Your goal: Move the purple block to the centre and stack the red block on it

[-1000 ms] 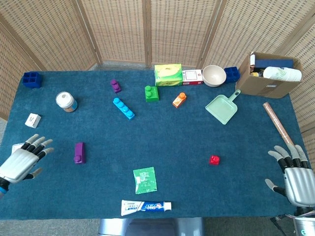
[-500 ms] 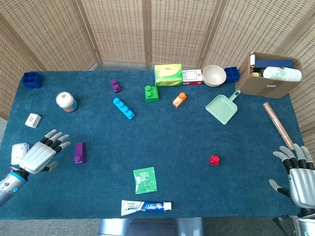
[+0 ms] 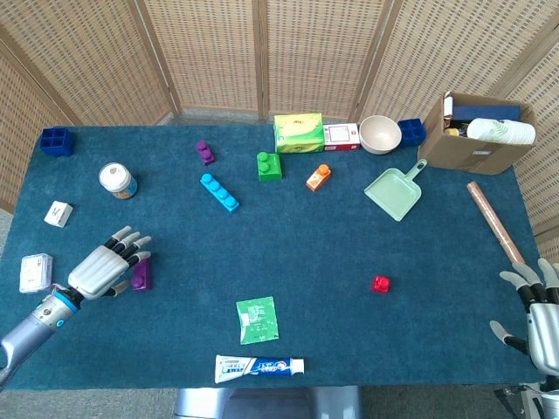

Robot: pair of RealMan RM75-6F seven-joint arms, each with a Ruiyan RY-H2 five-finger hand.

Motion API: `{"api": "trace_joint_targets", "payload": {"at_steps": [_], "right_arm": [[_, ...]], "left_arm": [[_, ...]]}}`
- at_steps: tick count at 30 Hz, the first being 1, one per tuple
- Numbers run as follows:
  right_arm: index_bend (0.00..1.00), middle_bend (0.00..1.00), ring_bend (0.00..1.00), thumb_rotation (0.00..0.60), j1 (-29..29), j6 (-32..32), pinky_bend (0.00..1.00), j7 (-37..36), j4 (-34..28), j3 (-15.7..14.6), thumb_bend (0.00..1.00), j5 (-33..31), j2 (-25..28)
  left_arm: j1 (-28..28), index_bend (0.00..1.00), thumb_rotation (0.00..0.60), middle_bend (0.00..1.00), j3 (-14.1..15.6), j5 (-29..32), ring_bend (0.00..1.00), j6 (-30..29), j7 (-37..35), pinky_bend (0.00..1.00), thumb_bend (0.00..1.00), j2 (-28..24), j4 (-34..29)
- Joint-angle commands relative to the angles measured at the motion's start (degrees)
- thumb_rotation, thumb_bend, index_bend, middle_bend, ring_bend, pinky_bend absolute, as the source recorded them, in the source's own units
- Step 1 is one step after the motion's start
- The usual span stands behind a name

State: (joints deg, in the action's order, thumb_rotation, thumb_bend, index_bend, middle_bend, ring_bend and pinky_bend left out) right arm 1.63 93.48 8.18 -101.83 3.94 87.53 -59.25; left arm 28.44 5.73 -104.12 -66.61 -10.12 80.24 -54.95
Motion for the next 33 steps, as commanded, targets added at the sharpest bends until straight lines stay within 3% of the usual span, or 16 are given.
{"api": "trace_joint_targets", "payload": {"at_steps": [1, 9, 22, 33], "right_arm": [[0.27, 0.2, 0.0, 0.6, 0.28, 0.4, 0.07, -0.09, 0.0, 0.04, 0.05, 0.03, 0.07], [0.27, 0.2, 0.0, 0.6, 0.7, 0.52, 0.07, -0.41, 0.27, 0.0, 0.06, -0.22, 0.01], [0.27, 0.2, 0.0, 0.6, 1.26, 0.95, 0.07, -1.18, 0.81, 0.11, 0.06, -0.33, 0.16], [0.27, 0.2, 0.0, 0.6, 1.51, 1.15, 0.07, -1.41, 0.89, 0.19, 0.06, -0.16, 0.14]], "left_arm": [[0.49, 0.28, 0.598, 0.09, 0.29, 0.02, 0.0, -0.05, -0.44, 0.0, 0.36, 0.58, 0.6], [1.45, 0.36, 0.6, 0.1, 0.95, 0.6, 0.0, -0.18, -1.33, 0.0, 0.36, 2.0, 1.69], [2.38, 0.61, 0.6, 0.19, 1.76, 1.74, 0.05, -0.38, -2.26, 0.0, 0.35, 2.44, 1.21], [4.8, 0.63, 0.6, 0.21, 0.81, 2.39, 0.06, -1.33, -5.04, 0.0, 0.35, -2.39, -6.68]]}}
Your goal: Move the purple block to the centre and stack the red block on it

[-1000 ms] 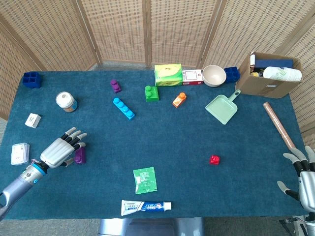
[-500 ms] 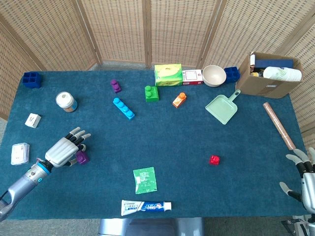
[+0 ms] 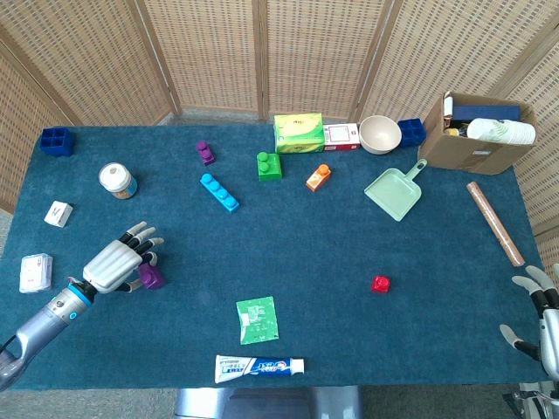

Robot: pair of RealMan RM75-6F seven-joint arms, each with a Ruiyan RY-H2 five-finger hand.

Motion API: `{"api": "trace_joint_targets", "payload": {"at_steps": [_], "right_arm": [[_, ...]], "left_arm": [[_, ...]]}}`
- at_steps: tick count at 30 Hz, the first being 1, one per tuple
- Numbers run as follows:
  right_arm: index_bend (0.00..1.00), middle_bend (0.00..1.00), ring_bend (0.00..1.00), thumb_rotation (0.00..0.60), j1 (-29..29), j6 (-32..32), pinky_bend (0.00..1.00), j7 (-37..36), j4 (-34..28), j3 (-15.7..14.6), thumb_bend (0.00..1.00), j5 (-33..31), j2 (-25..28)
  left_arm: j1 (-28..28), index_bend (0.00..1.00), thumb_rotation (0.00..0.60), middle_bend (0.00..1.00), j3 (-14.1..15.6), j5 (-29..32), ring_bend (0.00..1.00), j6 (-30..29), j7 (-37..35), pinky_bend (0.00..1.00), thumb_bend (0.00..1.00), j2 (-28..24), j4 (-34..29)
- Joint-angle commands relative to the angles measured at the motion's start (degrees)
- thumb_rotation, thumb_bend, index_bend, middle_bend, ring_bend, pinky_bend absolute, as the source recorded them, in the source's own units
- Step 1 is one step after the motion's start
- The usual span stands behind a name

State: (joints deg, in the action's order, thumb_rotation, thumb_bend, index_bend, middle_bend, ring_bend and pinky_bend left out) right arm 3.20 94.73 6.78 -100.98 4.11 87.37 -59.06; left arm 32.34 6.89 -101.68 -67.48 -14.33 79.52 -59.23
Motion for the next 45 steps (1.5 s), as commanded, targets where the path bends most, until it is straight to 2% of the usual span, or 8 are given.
{"api": "trace_joint_targets", "payload": {"at_steps": [1, 10, 16, 25, 33, 45], "right_arm": [[0.27, 0.2, 0.0, 0.6, -0.11, -0.17, 0.07, 0.0, 0.03, 0.07, 0.06, -0.01, -0.08], [0.27, 0.2, 0.0, 0.6, -0.16, -0.57, 0.07, -0.68, 0.4, 0.3, 0.06, -0.57, -0.33], [0.27, 0.2, 0.0, 0.6, -0.09, -0.64, 0.07, -1.19, 0.9, 0.45, 0.06, -0.95, -0.65], [0.27, 0.2, 0.0, 0.6, 0.25, -0.24, 0.07, -1.27, 0.85, 0.73, 0.06, -1.46, -0.62], [0.27, 0.2, 0.0, 0.6, 0.62, 0.15, 0.07, -1.07, 0.66, 0.71, 0.06, -1.52, -0.68], [0.27, 0.2, 0.0, 0.6, 1.38, 1.3, 0.07, -0.79, 0.19, 0.6, 0.06, -1.07, -0.66]], "left_arm": [[1.26, 0.63, 0.6, 0.21, -0.43, -0.17, 0.06, -0.49, -0.93, 0.0, 0.35, -2.2, -3.3], [5.88, 0.63, 0.6, 0.21, -1.48, -1.78, 0.06, 1.09, -1.23, 0.0, 0.35, -5.92, -10.99], [8.85, 0.63, 0.6, 0.23, -1.72, -3.52, 0.08, 2.12, -2.48, 0.0, 0.35, -5.45, -12.08], [14.26, 0.62, 0.6, 0.25, -1.52, -7.61, 0.09, 3.08, -3.8, 0.0, 0.35, -2.15, -9.45], [18.55, 0.62, 0.6, 0.25, -2.15, -8.6, 0.09, 3.89, -6.42, 0.0, 0.35, 1.82, -5.75], [25.62, 0.62, 0.6, 0.25, -3.12, -9.68, 0.09, 5.22, -9.79, 0.0, 0.35, 11.49, 2.84]]}}
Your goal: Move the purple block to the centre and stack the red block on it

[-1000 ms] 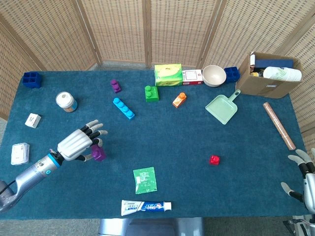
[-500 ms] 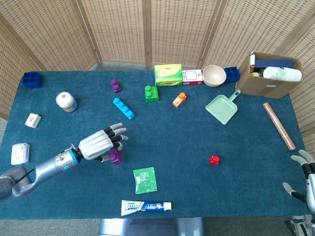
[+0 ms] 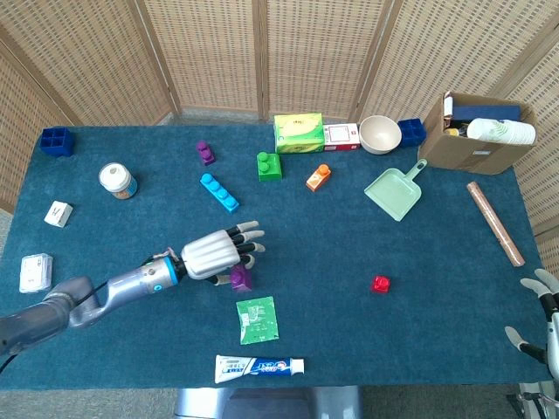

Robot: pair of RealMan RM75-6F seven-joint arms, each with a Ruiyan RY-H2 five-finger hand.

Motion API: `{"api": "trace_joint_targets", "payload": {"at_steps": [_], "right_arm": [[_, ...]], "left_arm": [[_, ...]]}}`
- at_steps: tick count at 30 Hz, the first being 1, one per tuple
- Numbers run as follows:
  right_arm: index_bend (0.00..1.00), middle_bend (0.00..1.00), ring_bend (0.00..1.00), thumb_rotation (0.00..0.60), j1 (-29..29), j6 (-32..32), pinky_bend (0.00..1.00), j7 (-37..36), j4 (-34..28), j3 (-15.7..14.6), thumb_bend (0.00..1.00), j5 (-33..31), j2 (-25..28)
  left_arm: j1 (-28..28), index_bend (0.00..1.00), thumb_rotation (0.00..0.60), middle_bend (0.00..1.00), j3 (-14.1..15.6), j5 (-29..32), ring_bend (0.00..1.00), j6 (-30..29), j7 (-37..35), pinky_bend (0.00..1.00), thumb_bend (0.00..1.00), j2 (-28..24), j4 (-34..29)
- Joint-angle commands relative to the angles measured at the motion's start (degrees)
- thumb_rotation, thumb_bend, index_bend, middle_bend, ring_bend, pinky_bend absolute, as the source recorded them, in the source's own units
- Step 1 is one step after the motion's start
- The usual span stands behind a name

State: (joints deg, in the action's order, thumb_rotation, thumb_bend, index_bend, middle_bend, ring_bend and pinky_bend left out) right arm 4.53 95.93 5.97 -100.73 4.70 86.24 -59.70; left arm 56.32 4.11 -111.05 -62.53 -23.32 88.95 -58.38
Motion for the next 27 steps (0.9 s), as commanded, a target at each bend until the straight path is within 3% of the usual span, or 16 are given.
{"api": "trace_joint_targets", "payload": {"at_steps": [1, 19, 24, 27], "right_arm": [[0.27, 0.2, 0.0, 0.6, 0.09, 0.2, 0.07, 0.01, -0.1, 0.03, 0.06, 0.12, -0.05], [0.27, 0.2, 0.0, 0.6, 0.53, 0.71, 0.07, -1.26, 0.78, 0.04, 0.06, 0.5, -0.6], [0.27, 0.2, 0.0, 0.6, 0.78, 0.96, 0.07, -2.39, 1.46, 0.07, 0.06, 0.54, -0.61], [0.27, 0.2, 0.0, 0.6, 0.92, 1.2, 0.07, -2.88, 1.85, 0.14, 0.06, 0.54, -0.71]], "left_arm": [[2.33, 0.62, 0.6, 0.25, -0.54, -0.44, 0.09, 0.29, -0.9, 0.0, 0.35, 3.05, 2.87], [11.72, 0.61, 0.6, 0.24, 0.42, -1.69, 0.09, 1.43, -1.93, 0.0, 0.35, 14.64, 15.07], [13.12, 0.57, 0.6, 0.22, 1.49, -1.37, 0.07, 3.06, -0.28, 0.0, 0.34, 16.16, 16.39], [13.59, 0.48, 0.6, 0.18, 1.7, -0.42, 0.04, 4.48, 0.42, 0.0, 0.34, 16.43, 16.3]]}}
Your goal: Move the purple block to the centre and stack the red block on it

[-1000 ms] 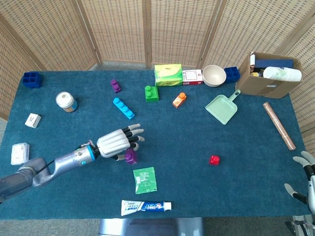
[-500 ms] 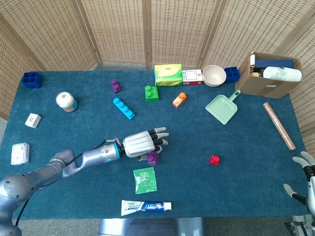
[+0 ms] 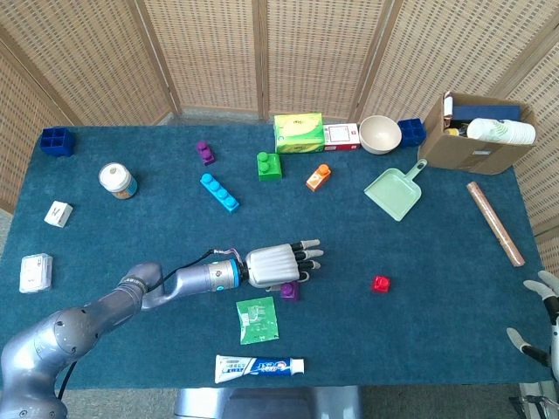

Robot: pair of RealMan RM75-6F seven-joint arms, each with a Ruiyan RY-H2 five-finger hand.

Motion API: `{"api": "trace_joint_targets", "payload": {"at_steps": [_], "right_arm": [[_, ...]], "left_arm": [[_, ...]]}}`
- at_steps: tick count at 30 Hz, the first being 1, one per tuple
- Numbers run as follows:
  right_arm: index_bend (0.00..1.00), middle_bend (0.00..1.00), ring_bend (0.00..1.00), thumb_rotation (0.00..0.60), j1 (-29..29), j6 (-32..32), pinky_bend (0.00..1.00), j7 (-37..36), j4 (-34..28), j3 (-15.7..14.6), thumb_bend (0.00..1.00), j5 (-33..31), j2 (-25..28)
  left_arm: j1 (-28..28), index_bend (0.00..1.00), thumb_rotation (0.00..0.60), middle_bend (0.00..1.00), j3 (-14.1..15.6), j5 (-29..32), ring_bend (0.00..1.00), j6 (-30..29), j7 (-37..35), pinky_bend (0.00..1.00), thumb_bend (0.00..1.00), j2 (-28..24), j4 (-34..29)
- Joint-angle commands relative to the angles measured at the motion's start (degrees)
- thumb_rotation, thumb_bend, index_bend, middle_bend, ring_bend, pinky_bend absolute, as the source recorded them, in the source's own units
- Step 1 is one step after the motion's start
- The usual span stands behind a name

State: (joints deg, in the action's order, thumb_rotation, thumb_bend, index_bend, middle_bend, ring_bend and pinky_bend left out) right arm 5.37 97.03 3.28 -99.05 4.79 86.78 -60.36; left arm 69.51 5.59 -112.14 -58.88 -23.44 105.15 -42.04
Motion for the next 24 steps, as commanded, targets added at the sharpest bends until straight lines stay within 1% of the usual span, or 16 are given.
{"api": "trace_joint_targets", "payload": {"at_steps": [1, 2, 5, 11, 14, 18, 21, 24], "right_arm": [[0.27, 0.2, 0.0, 0.6, 0.13, 0.13, 0.07, -0.31, 0.27, 0.06, 0.06, -0.05, -0.04], [0.27, 0.2, 0.0, 0.6, 0.16, 0.19, 0.07, -0.39, 0.33, 0.08, 0.05, -0.05, -0.03], [0.27, 0.2, 0.0, 0.6, 0.23, 0.35, 0.07, -0.53, 0.48, 0.17, 0.06, -0.02, -0.06], [0.27, 0.2, 0.0, 0.6, 0.4, 0.53, 0.07, -0.77, 0.64, 0.25, 0.06, -0.06, -0.09], [0.27, 0.2, 0.0, 0.6, 0.51, 0.67, 0.07, -0.94, 0.74, 0.28, 0.06, -0.07, 0.0], [0.27, 0.2, 0.0, 0.6, 0.53, 0.86, 0.07, -1.18, 0.8, 0.45, 0.06, 0.03, 0.11], [0.27, 0.2, 0.0, 0.6, 0.4, 0.67, 0.07, -1.25, 0.88, 0.54, 0.06, 0.06, 0.19], [0.27, 0.2, 0.0, 0.6, -0.11, -0.14, 0.07, -1.22, 0.73, 0.61, 0.06, 0.15, 0.33]], "left_arm": [[0.57, 0.43, 0.6, 0.16, 0.26, 1.06, 0.03, 1.36, 0.91, 0.0, 0.34, 0.17, -0.26], [0.66, 0.38, 0.6, 0.14, 0.25, 1.37, 0.01, 1.66, 1.16, 0.0, 0.34, 0.07, -0.54], [0.82, 0.27, 0.6, 0.1, 0.08, 2.25, 0.0, 2.01, 1.99, 0.0, 0.34, -0.22, -1.36], [0.89, 0.14, 0.6, 0.04, -0.19, 3.96, 0.0, 2.43, 3.56, 0.0, 0.34, -0.99, -3.09], [0.84, 0.12, 0.6, 0.03, -0.24, 4.55, 0.0, 2.53, 4.52, 0.0, 0.34, -1.65, -3.99], [0.31, 0.11, 0.6, 0.02, -0.85, 5.8, 0.0, 1.72, 5.43, 0.0, 0.34, -3.25, -5.58], [-0.55, 0.11, 0.6, 0.02, -1.45, 6.93, 0.0, 0.55, 6.08, 0.0, 0.34, -5.14, -7.41], [-2.68, 0.11, 0.6, 0.02, -1.82, 8.36, 0.0, -1.68, 7.38, 0.0, 0.34, -8.61, -10.47]]}}
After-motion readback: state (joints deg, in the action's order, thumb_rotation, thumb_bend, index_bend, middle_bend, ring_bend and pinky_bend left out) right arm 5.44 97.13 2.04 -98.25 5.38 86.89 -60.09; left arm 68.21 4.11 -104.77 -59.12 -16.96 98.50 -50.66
